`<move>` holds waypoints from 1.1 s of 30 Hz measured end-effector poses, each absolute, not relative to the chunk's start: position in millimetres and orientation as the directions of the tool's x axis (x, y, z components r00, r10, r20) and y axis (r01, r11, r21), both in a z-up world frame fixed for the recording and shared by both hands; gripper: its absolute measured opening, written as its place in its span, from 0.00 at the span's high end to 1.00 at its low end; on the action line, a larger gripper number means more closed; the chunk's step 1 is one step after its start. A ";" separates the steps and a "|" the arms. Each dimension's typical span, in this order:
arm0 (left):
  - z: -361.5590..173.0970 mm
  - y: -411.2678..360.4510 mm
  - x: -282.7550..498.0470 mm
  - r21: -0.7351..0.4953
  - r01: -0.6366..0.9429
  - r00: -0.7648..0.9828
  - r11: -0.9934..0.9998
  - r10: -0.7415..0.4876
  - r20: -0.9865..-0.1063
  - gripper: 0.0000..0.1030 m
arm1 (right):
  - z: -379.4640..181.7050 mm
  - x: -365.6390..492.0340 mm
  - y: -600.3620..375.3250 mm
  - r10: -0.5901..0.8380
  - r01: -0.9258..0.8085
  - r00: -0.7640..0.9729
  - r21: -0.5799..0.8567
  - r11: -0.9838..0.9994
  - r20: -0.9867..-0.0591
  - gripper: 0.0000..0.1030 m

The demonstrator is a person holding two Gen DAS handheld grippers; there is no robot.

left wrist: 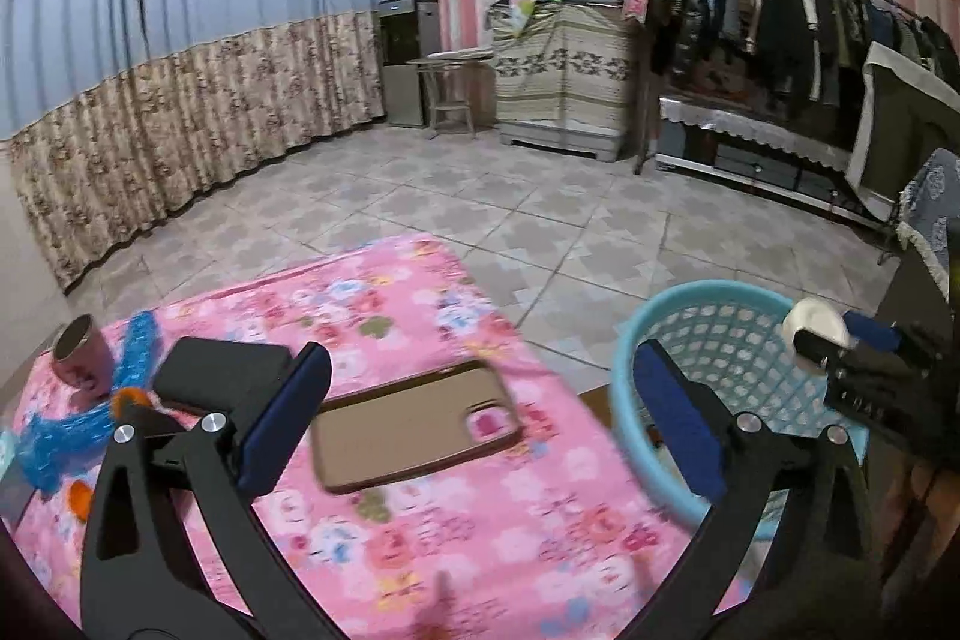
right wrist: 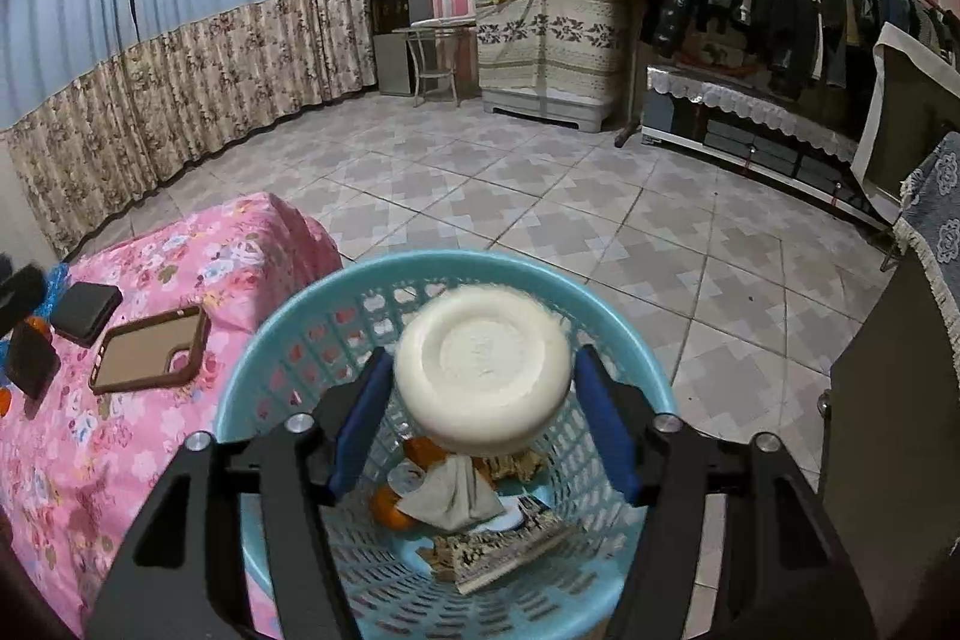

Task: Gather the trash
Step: 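Move both tools back over the bedspread toward the orange cap and speaker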

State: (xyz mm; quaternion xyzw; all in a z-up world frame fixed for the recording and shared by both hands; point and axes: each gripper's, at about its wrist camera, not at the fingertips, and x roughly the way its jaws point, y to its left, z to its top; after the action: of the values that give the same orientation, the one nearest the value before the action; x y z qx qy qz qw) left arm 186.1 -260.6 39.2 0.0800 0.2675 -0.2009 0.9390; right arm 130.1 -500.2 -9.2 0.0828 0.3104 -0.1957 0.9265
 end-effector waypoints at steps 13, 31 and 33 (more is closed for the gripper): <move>45.0 -150.6 178.5 0.024 0.239 0.834 0.971 -0.193 -0.517 0.05 | 10.6 129.2 -452.8 -0.308 0.371 0.757 -0.008 0.929 -0.577 0.17; 56.0 -3.2 165.9 0.028 0.022 0.839 0.999 -0.003 -0.544 0.05 | 40.6 125.1 -302.1 -0.123 0.137 0.822 -0.017 0.990 -0.556 0.17; 56.4 10.7 166.0 0.018 -0.005 0.836 1.000 0.014 -0.548 0.05 | 44.5 125.2 -283.8 -0.105 0.112 0.827 -0.021 0.993 -0.552 0.17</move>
State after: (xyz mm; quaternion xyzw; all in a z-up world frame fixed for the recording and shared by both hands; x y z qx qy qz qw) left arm 166.0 10.7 56.4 0.0082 0.2860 0.0048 0.9582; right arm 125.2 -283.8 44.5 0.0059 0.2883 -0.0567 0.9558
